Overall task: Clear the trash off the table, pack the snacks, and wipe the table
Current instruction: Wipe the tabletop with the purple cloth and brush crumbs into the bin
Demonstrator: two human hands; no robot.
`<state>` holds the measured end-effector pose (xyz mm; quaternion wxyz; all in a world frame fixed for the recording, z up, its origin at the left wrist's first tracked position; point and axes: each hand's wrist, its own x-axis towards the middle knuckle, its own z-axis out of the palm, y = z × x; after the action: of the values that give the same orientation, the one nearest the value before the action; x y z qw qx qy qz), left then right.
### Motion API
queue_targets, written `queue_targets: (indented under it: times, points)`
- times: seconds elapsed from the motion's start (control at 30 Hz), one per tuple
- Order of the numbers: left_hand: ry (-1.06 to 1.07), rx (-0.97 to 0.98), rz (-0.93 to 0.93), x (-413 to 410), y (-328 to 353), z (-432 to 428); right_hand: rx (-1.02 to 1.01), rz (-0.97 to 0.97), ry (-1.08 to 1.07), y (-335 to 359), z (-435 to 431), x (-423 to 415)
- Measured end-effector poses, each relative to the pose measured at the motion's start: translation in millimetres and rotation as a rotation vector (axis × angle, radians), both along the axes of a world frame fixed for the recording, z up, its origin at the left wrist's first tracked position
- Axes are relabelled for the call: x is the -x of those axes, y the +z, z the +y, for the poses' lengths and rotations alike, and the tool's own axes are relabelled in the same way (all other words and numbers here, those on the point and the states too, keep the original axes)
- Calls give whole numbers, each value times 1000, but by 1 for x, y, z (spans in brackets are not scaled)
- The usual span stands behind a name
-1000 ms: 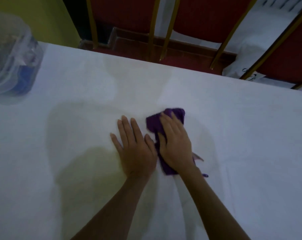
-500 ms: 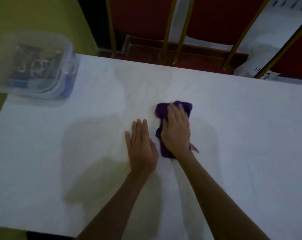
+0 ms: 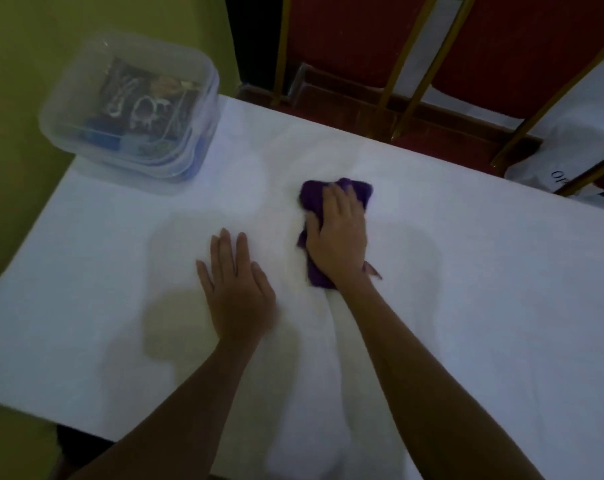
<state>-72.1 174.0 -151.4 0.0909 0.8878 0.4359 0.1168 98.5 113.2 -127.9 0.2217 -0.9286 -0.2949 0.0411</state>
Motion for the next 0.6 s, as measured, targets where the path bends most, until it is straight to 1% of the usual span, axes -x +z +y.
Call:
queue_targets:
  times: [0.1,0.17,0.23,0.3,0.37,0.43,0.5,0.6]
  points:
    - [-1,49,61,0,5,2,-27,48,329,2,-10,56]
    - [7,51,56,-1,5,2,-53,38,434,1,-37,57]
    - [18,36,28,-3,4,1,-66,27,390,-1,-58,27]
    - [21,24,5,-3,3,2,-57,29,225,-3,-61,-18]
    - [21,18,3,-3,4,1,-1,56,52,-3,-42,-65]
    - [28,27,8,-4,5,1,0,41,-43,0,-4,-98]
    - [29,35,19,-5,6,1,9,39,-59,2,41,-110]
    - [29,43,46,-4,6,2,2,22,36,1,96,-84]
